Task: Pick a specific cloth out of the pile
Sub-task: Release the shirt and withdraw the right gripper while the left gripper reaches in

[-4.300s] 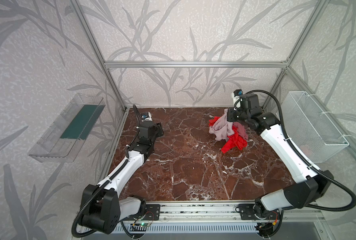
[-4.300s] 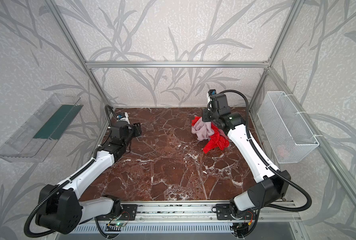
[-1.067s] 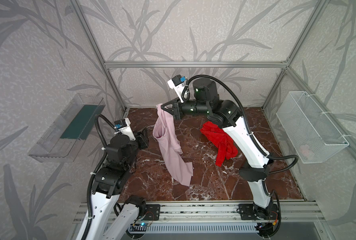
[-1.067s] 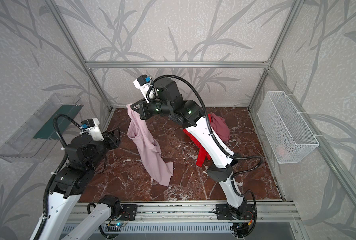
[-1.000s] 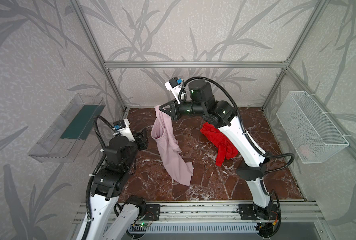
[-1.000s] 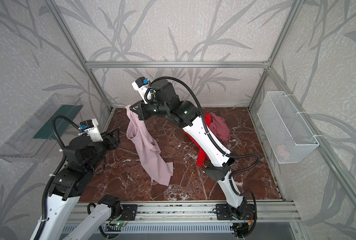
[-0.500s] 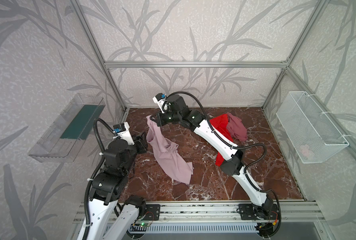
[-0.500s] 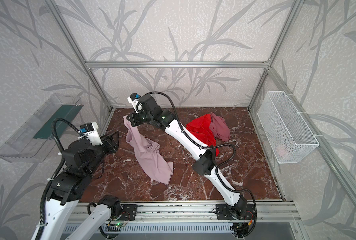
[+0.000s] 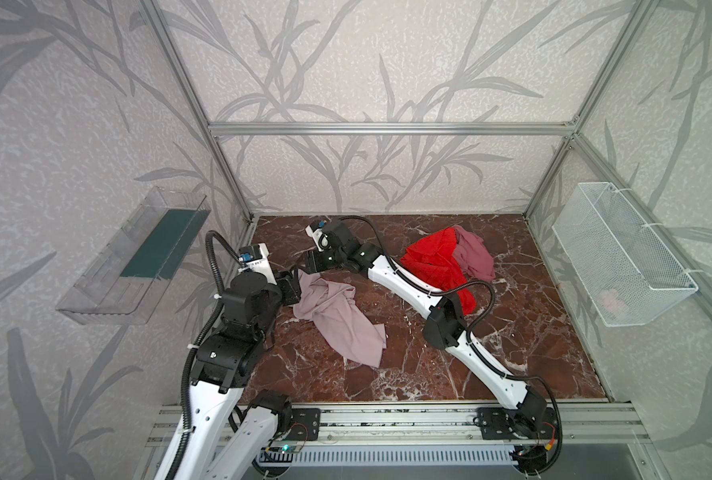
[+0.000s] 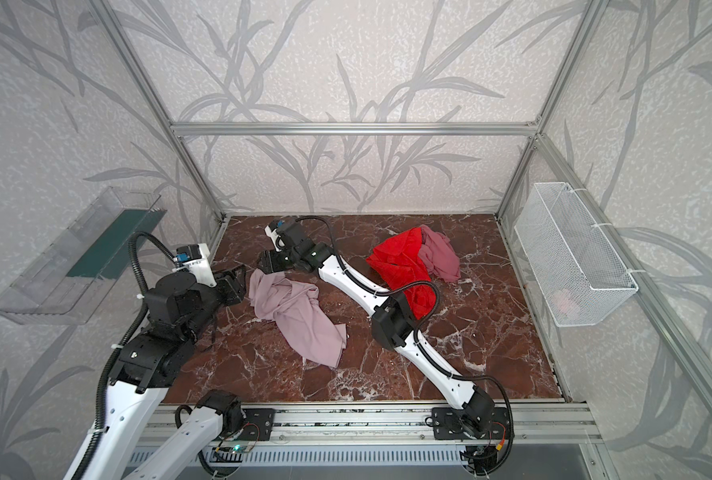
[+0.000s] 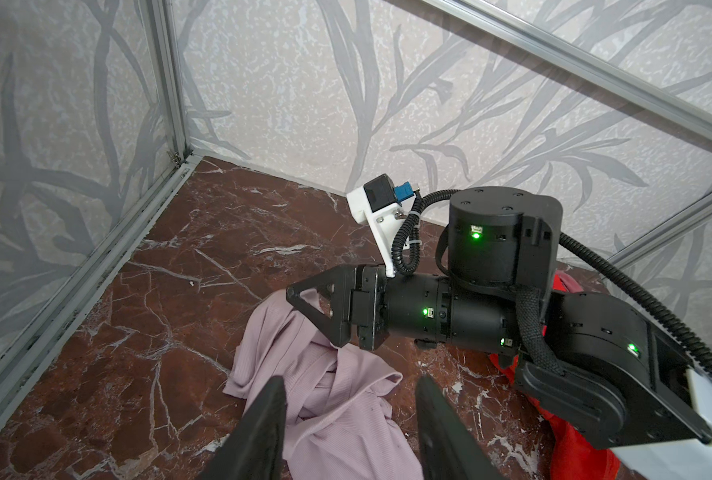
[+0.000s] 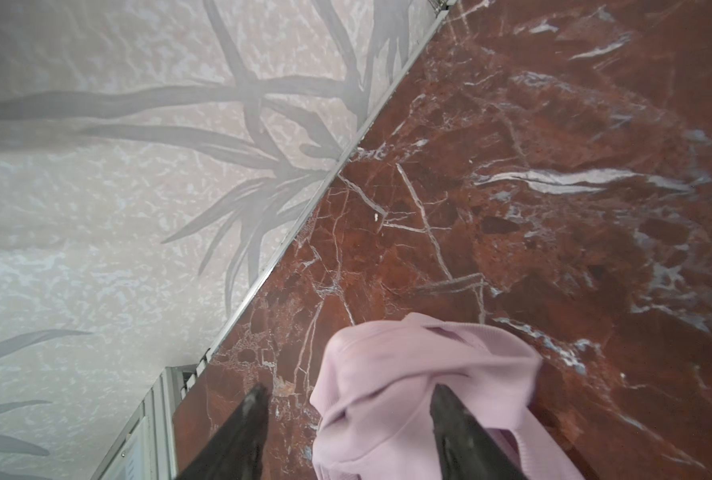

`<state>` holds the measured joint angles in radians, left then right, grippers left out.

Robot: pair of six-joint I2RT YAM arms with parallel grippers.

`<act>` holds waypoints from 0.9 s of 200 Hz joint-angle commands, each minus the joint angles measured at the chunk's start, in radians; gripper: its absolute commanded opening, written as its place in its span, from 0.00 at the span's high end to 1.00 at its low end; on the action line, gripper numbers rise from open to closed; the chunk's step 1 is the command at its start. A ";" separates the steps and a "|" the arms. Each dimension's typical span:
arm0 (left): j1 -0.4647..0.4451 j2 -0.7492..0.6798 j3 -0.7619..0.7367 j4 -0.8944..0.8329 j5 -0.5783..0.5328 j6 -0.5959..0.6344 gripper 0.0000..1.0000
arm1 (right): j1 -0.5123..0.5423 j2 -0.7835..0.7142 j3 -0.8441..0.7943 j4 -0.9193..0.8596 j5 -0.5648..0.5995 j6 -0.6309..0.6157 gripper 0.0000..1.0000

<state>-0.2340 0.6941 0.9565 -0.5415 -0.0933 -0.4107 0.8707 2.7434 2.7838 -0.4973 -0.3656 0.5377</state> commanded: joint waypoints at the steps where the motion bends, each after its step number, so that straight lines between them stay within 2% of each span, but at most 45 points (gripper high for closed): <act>1: -0.002 0.015 -0.014 0.043 0.045 0.006 0.47 | -0.010 -0.096 -0.055 0.038 0.006 -0.051 0.33; 31: -0.002 0.042 -0.031 0.062 0.094 -0.020 0.46 | -0.028 -0.300 -0.348 0.158 0.018 -0.088 0.31; 56: -0.005 0.060 -0.083 0.130 0.184 -0.070 0.46 | -0.051 -0.471 -0.570 0.239 0.045 -0.112 0.31; 79: -0.030 0.130 -0.098 0.142 0.218 -0.077 0.46 | -0.078 -0.711 -0.943 0.433 0.056 -0.100 0.32; 93: -0.077 0.170 -0.111 0.154 0.195 -0.078 0.46 | -0.099 -0.868 -1.177 0.516 0.071 -0.094 0.31; 125: -0.199 0.235 -0.189 0.235 0.137 -0.079 0.46 | -0.140 -1.169 -1.534 0.508 0.119 -0.130 0.32; 160: -0.340 0.315 -0.238 0.267 0.068 -0.078 0.47 | -0.161 -1.470 -1.825 0.431 0.242 -0.152 0.33; 180: -0.430 0.352 -0.255 0.287 0.034 -0.085 0.48 | -0.185 -1.622 -1.933 0.382 0.287 -0.146 0.33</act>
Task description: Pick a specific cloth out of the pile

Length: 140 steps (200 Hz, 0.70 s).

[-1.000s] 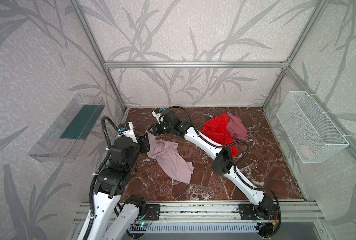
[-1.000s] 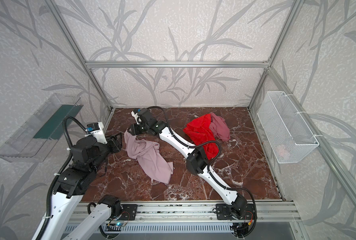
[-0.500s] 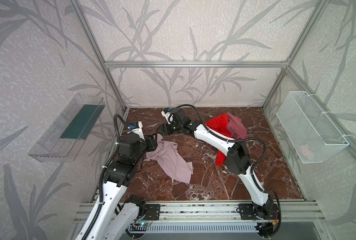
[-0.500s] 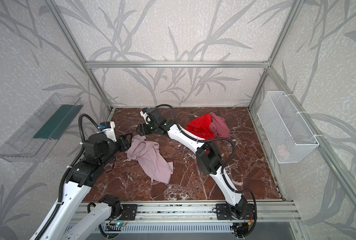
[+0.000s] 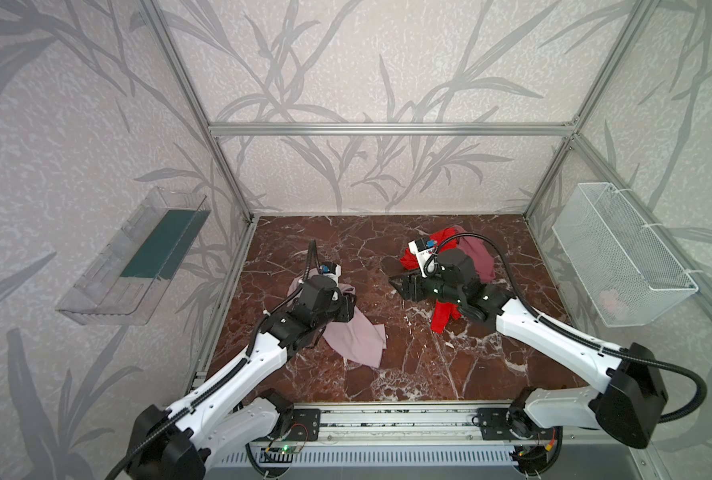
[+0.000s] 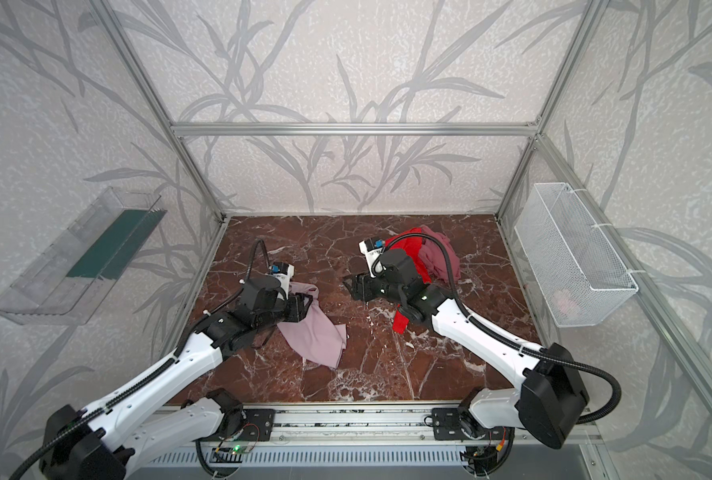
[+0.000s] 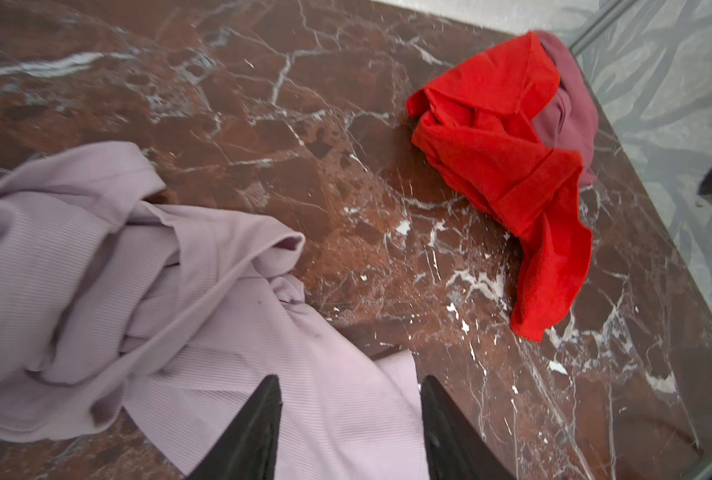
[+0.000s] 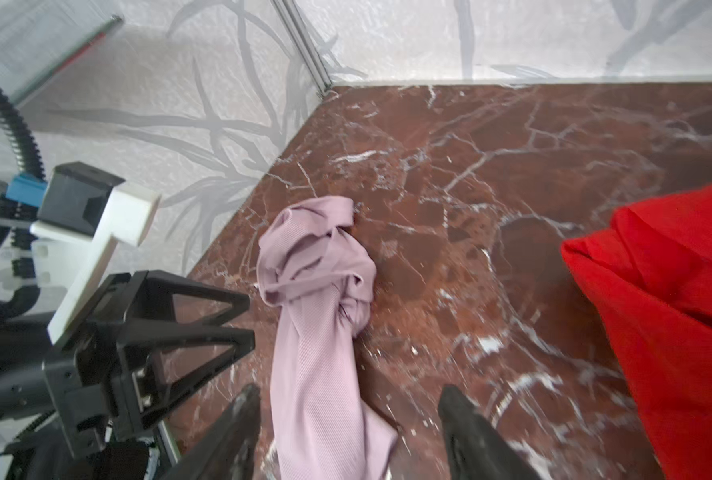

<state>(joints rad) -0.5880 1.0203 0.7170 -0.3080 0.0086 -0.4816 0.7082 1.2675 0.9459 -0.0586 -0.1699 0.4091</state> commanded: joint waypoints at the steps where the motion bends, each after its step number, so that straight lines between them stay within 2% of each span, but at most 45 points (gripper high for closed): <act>1: -0.080 0.027 -0.016 0.053 -0.070 -0.015 0.48 | -0.024 -0.153 -0.100 -0.058 0.092 -0.017 0.33; 34: -0.204 0.087 -0.027 0.018 -0.074 -0.018 0.48 | -0.059 -0.300 -0.175 -0.168 0.123 -0.013 0.33; 66: -0.298 0.120 -0.060 0.035 -0.141 -0.076 0.47 | -0.063 -0.414 -0.242 -0.231 0.169 -0.010 0.33; 92: -0.324 0.141 -0.071 0.048 -0.168 -0.087 0.45 | -0.067 -0.476 -0.281 -0.254 0.186 -0.002 0.32; 140: -0.345 0.233 -0.034 0.024 -0.179 -0.073 0.43 | -0.071 -0.497 -0.279 -0.317 0.198 -0.007 0.33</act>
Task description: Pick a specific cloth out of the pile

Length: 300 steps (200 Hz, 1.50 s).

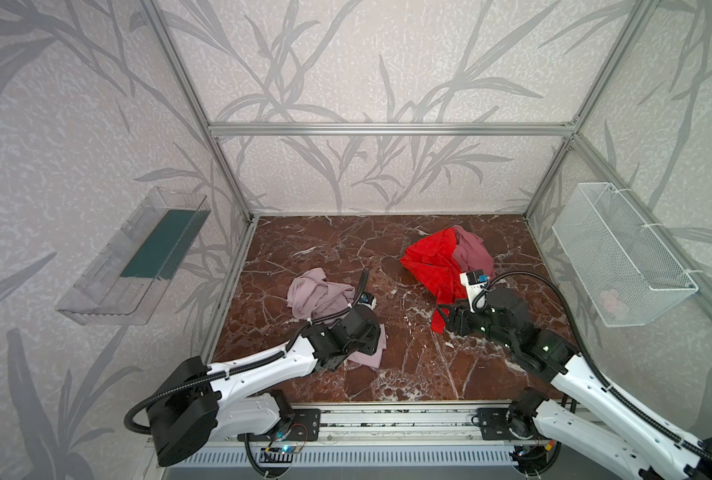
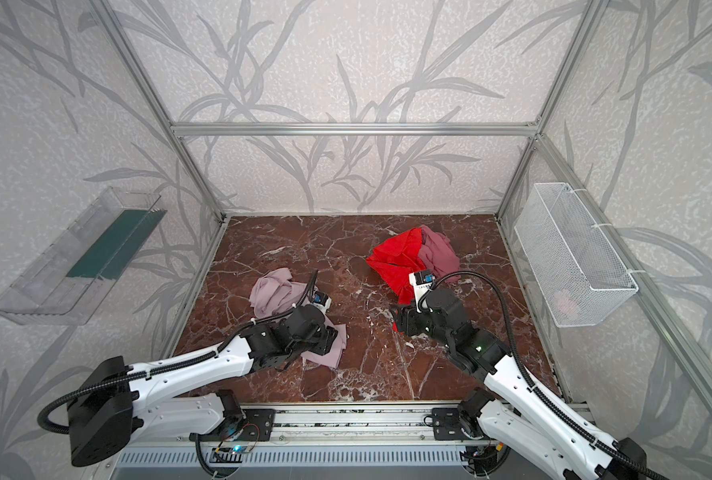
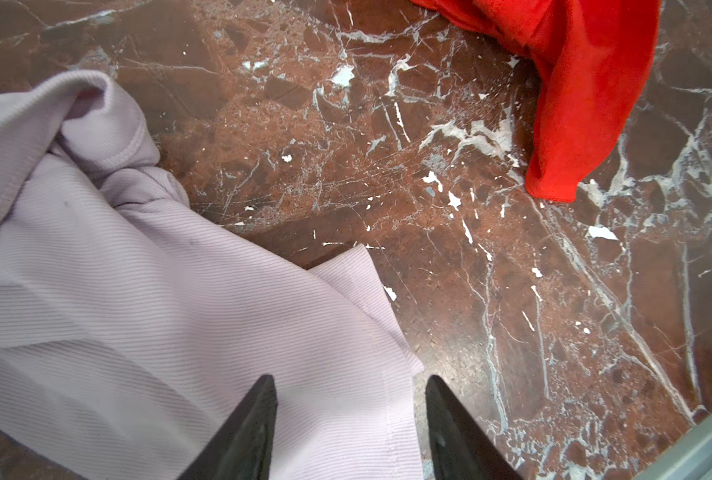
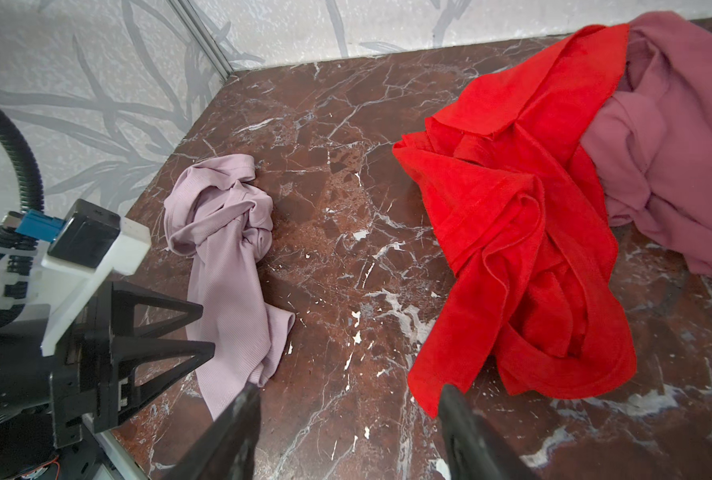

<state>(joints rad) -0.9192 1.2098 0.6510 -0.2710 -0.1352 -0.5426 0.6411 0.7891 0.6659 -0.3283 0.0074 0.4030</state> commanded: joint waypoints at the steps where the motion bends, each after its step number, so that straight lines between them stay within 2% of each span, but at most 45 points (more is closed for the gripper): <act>1: -0.014 0.046 0.033 -0.015 -0.035 -0.012 0.43 | -0.005 -0.020 0.001 -0.047 0.020 -0.001 0.33; 27: -0.024 0.101 0.068 -0.066 -0.068 -0.009 0.44 | -0.005 -0.058 -0.028 -0.036 0.028 0.003 0.33; 89: -0.057 0.198 0.108 -0.060 -0.019 -0.006 0.47 | -0.006 -0.064 -0.035 -0.034 0.028 0.007 0.33; 123: -0.099 0.226 0.085 -0.035 -0.002 -0.013 0.47 | -0.009 -0.060 -0.081 0.011 0.033 0.012 0.33; 195: -0.107 0.305 0.077 -0.002 0.002 -0.018 0.47 | -0.016 -0.038 -0.096 0.066 -0.010 0.025 0.33; 230: -0.107 0.350 0.077 -0.001 -0.028 -0.021 0.50 | -0.025 -0.031 -0.106 0.080 -0.019 0.032 0.33; 255: -0.108 0.381 0.072 0.021 -0.018 -0.023 0.58 | -0.030 -0.033 -0.103 0.080 -0.023 0.025 0.33; 276: -0.108 0.403 0.077 0.021 -0.018 -0.023 0.68 | -0.038 -0.039 -0.099 0.068 -0.023 0.027 0.33; 300: -0.108 0.416 0.060 0.055 -0.021 -0.009 0.89 | -0.045 -0.060 -0.108 0.082 -0.041 0.024 0.33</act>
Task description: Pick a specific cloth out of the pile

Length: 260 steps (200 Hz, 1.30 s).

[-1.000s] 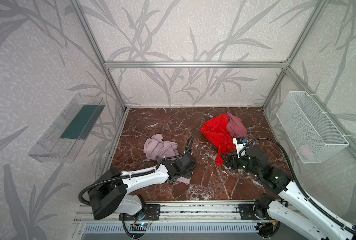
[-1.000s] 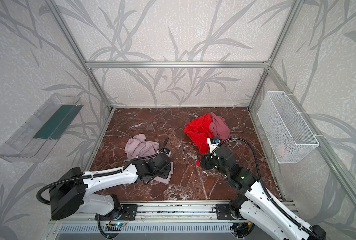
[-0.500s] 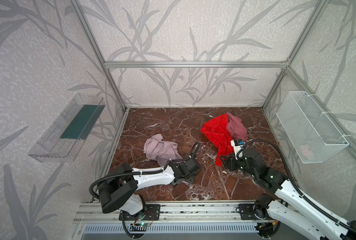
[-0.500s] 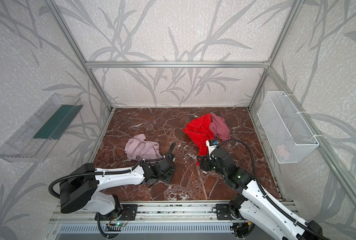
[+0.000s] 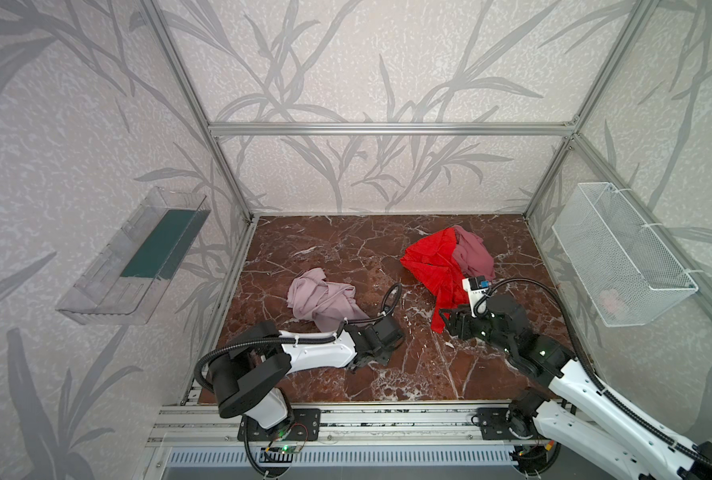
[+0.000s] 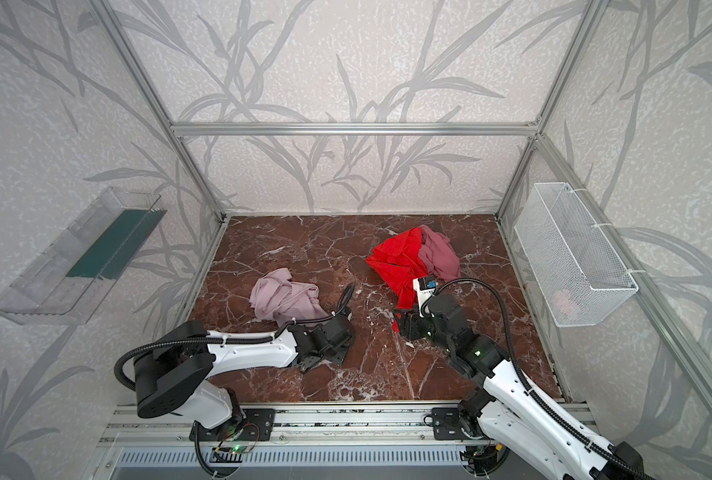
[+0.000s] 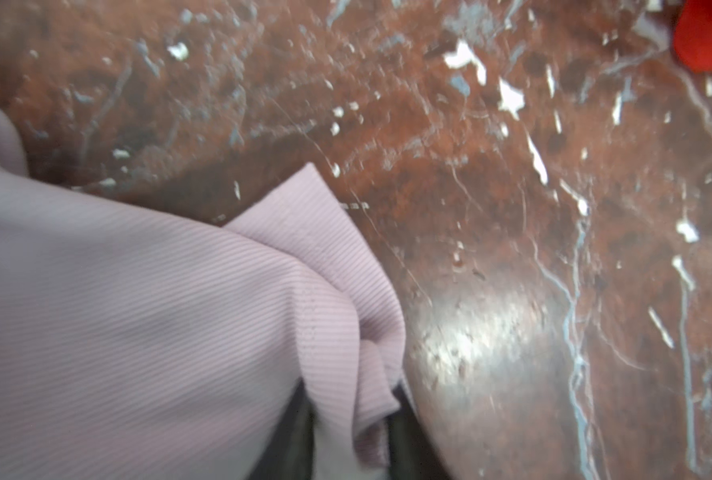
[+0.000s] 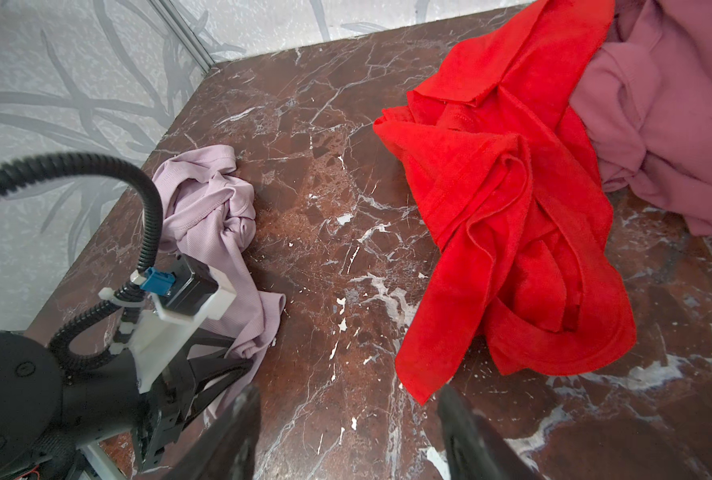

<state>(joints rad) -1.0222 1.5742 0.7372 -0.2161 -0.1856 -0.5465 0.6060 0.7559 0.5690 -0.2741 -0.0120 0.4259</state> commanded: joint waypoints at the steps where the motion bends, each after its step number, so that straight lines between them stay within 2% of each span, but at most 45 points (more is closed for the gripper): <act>1: -0.006 0.052 -0.026 0.002 0.029 -0.005 0.90 | -0.010 -0.027 -0.013 0.029 -0.022 0.001 0.33; 12: -0.004 0.051 -0.021 -0.007 0.013 -0.009 1.00 | -0.016 -0.037 -0.020 0.038 -0.022 0.007 0.33; 57: -0.003 -0.018 0.078 -0.062 -0.012 0.023 1.00 | -0.054 -0.028 -0.002 0.027 -0.041 0.004 0.33; 79: -0.002 -0.082 0.147 -0.114 -0.057 0.039 1.00 | -0.068 -0.010 0.028 0.008 -0.061 0.002 0.33; 104: 0.021 -0.169 0.170 -0.071 -0.121 0.094 1.00 | -0.073 0.001 0.037 0.027 -0.068 0.005 0.33; 174: 0.211 -0.354 0.280 -0.186 -0.042 0.131 1.00 | -0.081 0.055 0.078 0.050 -0.100 0.020 0.33; 260: 0.486 -0.483 0.257 -0.215 -0.027 0.139 1.00 | -0.081 0.121 0.080 0.119 -0.140 0.053 0.34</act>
<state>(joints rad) -0.5983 1.1355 0.9958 -0.4122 -0.2115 -0.4171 0.5293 0.8696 0.6197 -0.1936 -0.1322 0.4652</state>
